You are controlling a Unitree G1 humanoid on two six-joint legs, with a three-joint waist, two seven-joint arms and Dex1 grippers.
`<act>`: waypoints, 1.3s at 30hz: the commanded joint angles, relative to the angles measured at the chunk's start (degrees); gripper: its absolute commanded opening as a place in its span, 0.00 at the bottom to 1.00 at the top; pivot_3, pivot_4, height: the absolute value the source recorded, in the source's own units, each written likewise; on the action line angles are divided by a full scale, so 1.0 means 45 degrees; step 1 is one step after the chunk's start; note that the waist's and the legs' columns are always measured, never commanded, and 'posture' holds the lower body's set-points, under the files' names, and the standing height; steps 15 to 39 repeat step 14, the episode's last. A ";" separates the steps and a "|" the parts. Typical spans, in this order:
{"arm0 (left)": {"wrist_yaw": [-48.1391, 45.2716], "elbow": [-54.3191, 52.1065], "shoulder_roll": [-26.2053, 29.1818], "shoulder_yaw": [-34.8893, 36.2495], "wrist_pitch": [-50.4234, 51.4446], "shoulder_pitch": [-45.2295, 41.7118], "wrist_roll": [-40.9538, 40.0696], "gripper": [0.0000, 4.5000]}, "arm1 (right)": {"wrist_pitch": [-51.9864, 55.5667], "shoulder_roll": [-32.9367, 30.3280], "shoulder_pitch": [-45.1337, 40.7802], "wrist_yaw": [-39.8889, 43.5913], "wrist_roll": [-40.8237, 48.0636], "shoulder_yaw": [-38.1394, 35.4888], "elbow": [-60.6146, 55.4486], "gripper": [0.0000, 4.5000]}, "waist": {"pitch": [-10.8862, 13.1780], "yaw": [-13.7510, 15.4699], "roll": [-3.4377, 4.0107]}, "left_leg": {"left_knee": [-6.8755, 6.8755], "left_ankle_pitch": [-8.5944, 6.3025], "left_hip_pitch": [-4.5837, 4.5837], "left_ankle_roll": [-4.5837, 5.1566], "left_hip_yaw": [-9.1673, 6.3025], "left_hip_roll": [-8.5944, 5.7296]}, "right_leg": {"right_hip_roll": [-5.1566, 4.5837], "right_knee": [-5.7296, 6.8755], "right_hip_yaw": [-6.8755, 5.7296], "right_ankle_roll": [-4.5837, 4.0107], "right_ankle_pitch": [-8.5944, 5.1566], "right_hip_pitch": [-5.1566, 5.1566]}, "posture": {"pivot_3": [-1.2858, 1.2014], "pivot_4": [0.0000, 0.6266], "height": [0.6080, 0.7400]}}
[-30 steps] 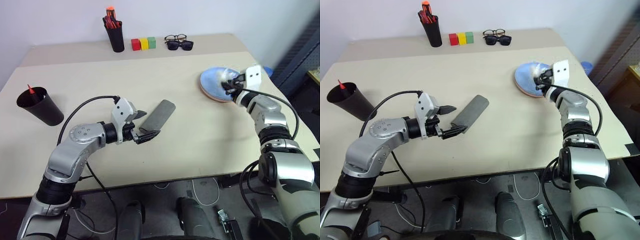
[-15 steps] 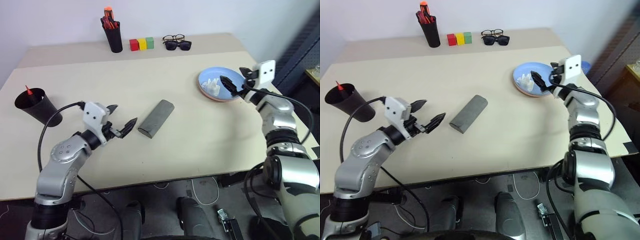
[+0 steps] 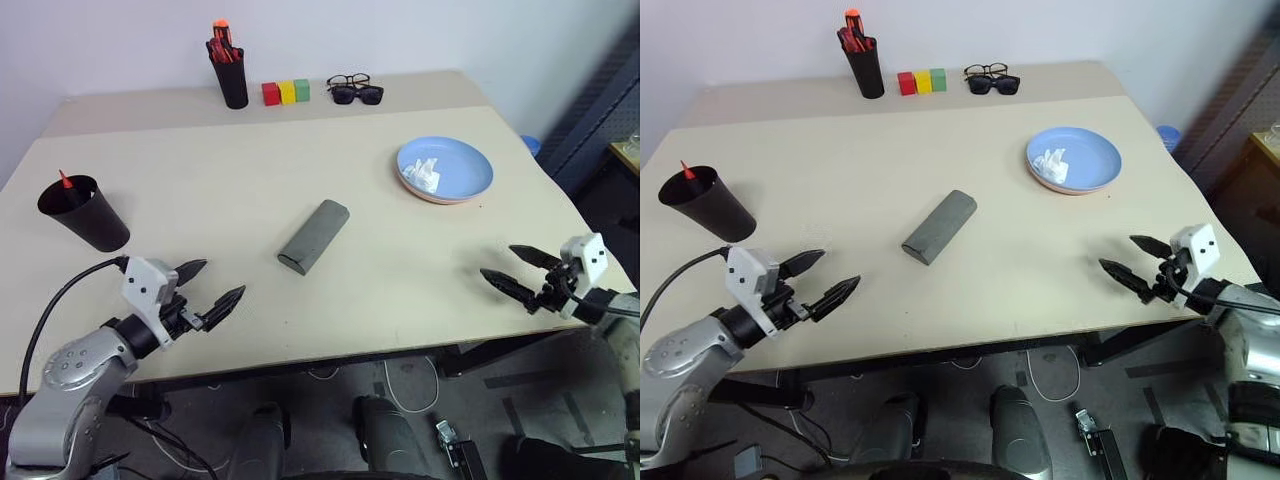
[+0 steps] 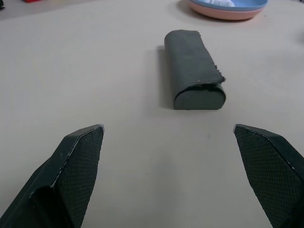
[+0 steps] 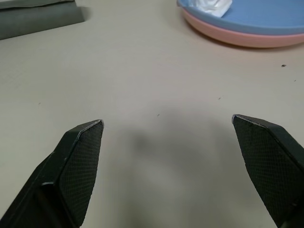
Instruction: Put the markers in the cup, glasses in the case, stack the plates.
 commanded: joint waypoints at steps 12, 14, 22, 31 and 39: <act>-0.0114 0.0018 0.0002 -0.0054 -0.1096 0.0538 0.0495 1.00 | 0.0174 -0.0203 0.0188 -0.0163 0.0411 -0.0481 -0.0977 0.98 | -0.0001 0.0078 -0.0002 | -0.0034 0.0001 -0.0042 0.0004 -0.0006 0.0000 | 0.0003 -0.0012 -0.0002 -0.0031 0.0022 -0.0021 | 0.52 0.24 1.00; 0.0032 -0.0097 -0.0106 -0.0076 -0.0956 0.0526 0.0325 1.00 | 0.0354 -0.0199 0.0195 -0.0233 0.0462 -0.0483 -0.1191 0.98 | 0.0000 0.0079 -0.0002 | -0.0028 0.0001 -0.0044 0.0003 -0.0005 -0.0001 | 0.0002 -0.0012 -0.0001 -0.0032 0.0022 -0.0020 | 0.52 0.24 1.00; 0.0032 -0.0097 -0.0106 -0.0076 -0.0956 0.0526 0.0325 1.00 | 0.0354 -0.0199 0.0195 -0.0233 0.0462 -0.0483 -0.1191 0.98 | 0.0000 0.0079 -0.0002 | -0.0028 0.0001 -0.0044 0.0003 -0.0005 -0.0001 | 0.0002 -0.0012 -0.0001 -0.0032 0.0022 -0.0020 | 0.52 0.24 1.00; 0.0032 -0.0097 -0.0106 -0.0076 -0.0956 0.0526 0.0325 1.00 | 0.0354 -0.0199 0.0195 -0.0233 0.0462 -0.0483 -0.1191 0.98 | 0.0000 0.0079 -0.0002 | -0.0028 0.0001 -0.0044 0.0003 -0.0005 -0.0001 | 0.0002 -0.0012 -0.0001 -0.0032 0.0022 -0.0020 | 0.52 0.24 1.00; 0.0032 -0.0097 -0.0106 -0.0076 -0.0956 0.0526 0.0325 1.00 | 0.0354 -0.0199 0.0195 -0.0233 0.0462 -0.0483 -0.1191 0.98 | 0.0000 0.0079 -0.0002 | -0.0028 0.0001 -0.0044 0.0003 -0.0005 -0.0001 | 0.0002 -0.0012 -0.0001 -0.0032 0.0022 -0.0020 | 0.52 0.24 1.00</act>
